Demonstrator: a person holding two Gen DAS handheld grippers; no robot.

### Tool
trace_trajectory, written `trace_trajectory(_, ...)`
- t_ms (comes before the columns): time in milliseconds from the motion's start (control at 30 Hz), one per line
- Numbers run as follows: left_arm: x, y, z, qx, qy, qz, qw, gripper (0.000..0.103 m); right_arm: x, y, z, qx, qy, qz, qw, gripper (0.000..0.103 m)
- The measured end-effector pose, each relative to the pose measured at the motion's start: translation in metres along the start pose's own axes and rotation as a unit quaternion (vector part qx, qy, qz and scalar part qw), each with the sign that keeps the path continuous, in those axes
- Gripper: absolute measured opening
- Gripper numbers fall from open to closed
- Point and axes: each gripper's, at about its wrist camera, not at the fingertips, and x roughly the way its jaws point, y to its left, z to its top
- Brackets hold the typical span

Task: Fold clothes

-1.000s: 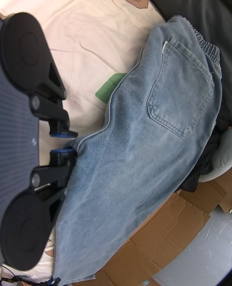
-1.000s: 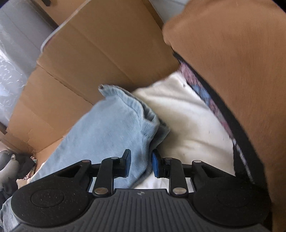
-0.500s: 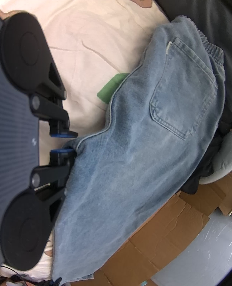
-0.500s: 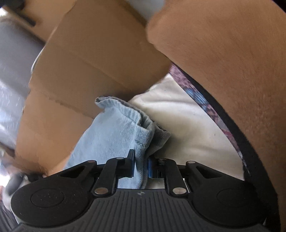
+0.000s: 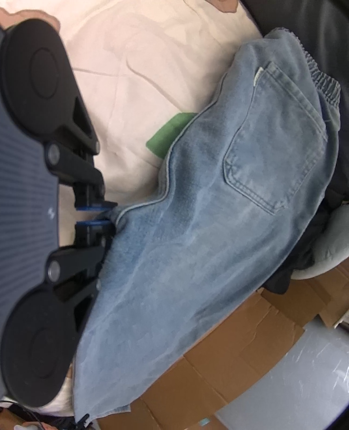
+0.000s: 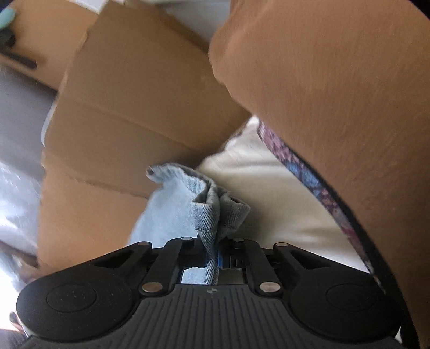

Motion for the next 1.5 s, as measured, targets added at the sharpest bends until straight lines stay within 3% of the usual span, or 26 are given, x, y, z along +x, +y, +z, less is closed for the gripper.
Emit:
trace_trajectory(400,-0.036,-0.001,0.01,-0.015,-0.005,-0.006,0.9999,0.001,-0.067,0.022,0.0,-0.002,-0.006,0.006,1.0,0.005)
trace_trajectory(767,-0.071,0.001,0.015,-0.005,0.003,0.008,1.0,0.0,-0.147,-0.014,-0.028,0.012,0.011,-0.013,1.0,0.005)
trace_trajectory(900,-0.088,0.005,0.017,-0.005,-0.015,0.041,0.999,0.0,-0.176,-0.029,-0.044,0.021,0.016,-0.019,0.999,0.005)
trace_trajectory(1200,-0.069,0.022,0.007,0.026,0.042,0.024,0.9985,0.0,-0.205,-0.056,-0.07,0.031,0.026,-0.02,0.999,0.004)
trace_trajectory(1367,-0.046,0.034,-0.004,0.001,0.042,0.004,0.9991,0.017,-0.196,-0.06,-0.067,0.022,0.027,-0.027,0.999,0.004)
trace_trajectory(1500,-0.029,0.04,-0.011,-0.008,0.041,-0.014,0.999,0.017,-0.188,-0.063,-0.064,0.019,0.029,-0.033,0.999,0.005)
